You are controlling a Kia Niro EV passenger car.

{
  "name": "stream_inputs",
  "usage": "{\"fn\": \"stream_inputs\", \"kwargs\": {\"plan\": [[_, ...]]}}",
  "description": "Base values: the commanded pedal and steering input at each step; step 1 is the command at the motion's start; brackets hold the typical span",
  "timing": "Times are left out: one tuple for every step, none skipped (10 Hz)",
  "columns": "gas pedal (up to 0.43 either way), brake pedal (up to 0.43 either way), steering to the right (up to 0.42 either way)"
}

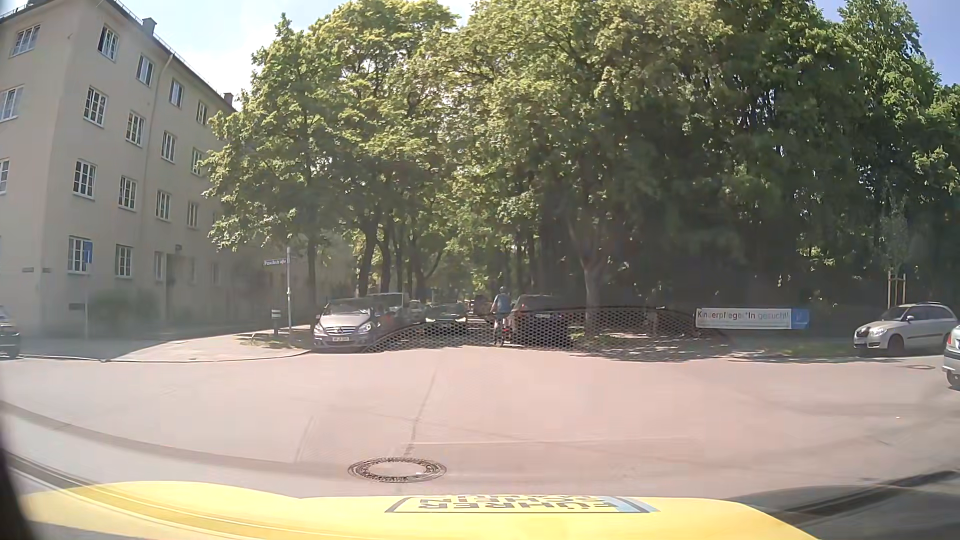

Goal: Follow the waypoints while adhering to traffic rules and regulations

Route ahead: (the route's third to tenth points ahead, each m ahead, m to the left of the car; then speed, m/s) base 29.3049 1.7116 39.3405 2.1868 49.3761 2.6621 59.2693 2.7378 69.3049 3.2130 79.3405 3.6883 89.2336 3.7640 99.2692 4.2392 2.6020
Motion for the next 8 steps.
{"fn": "stream_inputs", "kwargs": {"plan": [[0.0, 0.171, 0.145], [0.0, 0.177, 0.155], [0.0, 0.165, 0.165], [0.0, 0.146, 0.17], [0.0, 0.134, 0.171], [0.0, 0.122, 0.171], [0.0, 0.122, 0.171], [0.0, 0.11, 0.171]]}}
